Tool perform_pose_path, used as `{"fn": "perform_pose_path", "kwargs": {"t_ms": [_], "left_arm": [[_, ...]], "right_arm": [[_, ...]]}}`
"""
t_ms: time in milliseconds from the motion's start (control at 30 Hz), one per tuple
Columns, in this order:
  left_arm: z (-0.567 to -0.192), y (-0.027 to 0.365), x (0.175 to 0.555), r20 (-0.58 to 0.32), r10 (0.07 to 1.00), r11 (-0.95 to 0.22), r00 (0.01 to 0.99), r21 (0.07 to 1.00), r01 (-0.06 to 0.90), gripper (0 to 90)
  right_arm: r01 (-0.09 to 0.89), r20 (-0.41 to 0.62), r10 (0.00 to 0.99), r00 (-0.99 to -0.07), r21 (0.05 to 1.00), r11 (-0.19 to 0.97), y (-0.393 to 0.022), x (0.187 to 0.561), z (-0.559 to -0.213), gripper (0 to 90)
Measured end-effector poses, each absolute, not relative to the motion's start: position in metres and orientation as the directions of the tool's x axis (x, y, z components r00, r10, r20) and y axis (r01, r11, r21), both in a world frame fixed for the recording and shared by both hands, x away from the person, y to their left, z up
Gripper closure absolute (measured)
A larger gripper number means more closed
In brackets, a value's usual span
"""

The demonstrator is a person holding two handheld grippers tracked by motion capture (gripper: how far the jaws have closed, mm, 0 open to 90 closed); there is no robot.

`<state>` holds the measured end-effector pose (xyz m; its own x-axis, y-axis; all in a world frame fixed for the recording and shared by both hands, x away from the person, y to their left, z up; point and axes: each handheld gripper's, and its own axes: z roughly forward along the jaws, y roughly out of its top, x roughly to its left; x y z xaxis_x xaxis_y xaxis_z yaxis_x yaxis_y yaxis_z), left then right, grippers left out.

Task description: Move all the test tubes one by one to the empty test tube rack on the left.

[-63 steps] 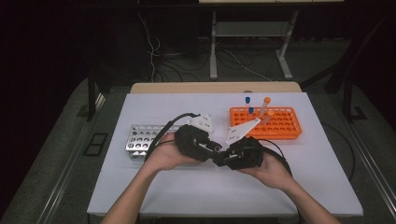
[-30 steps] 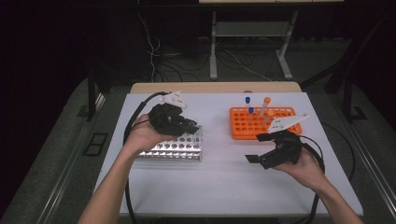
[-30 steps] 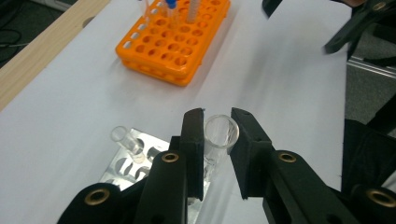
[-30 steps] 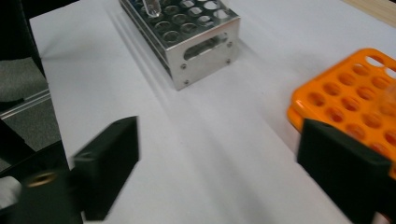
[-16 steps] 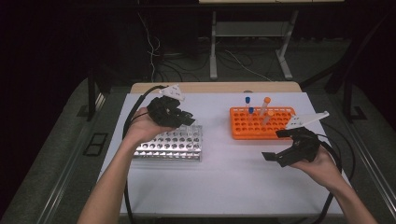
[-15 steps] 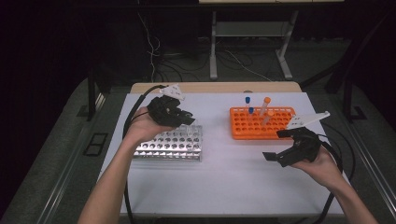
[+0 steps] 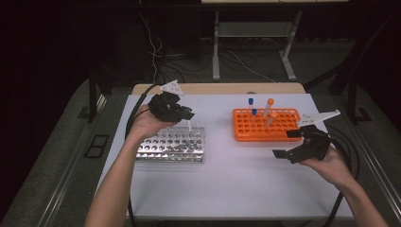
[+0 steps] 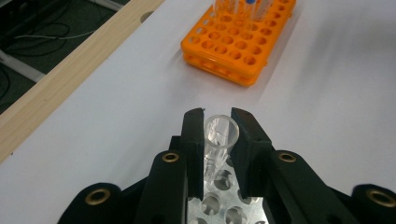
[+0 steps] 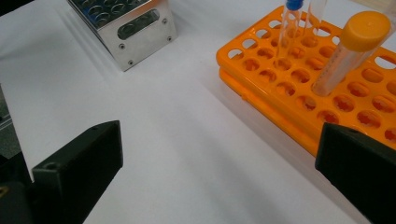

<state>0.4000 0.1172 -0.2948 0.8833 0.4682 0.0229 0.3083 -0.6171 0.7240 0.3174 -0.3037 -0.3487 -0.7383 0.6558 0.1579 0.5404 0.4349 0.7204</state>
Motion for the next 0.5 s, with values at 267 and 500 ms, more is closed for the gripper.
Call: {"fn": "perform_pose_path", "kwargs": {"t_ms": [267, 500], "left_arm": [[-0.305, 0.113, 0.41, 0.014, 0.469, -0.623, 0.883, 0.713, 0.32, 74.6], [-0.317, 0.112, 0.414, -0.004, 0.47, -0.621, 0.882, 0.709, 0.334, 74.5]], "right_arm": [[0.559, 0.176, 0.663, -0.728, 0.711, 0.426, -0.308, 0.337, -0.356, 0.4], [0.563, 0.185, 0.669, -0.72, 0.718, 0.409, -0.313, 0.353, -0.361, 0.3]]}}
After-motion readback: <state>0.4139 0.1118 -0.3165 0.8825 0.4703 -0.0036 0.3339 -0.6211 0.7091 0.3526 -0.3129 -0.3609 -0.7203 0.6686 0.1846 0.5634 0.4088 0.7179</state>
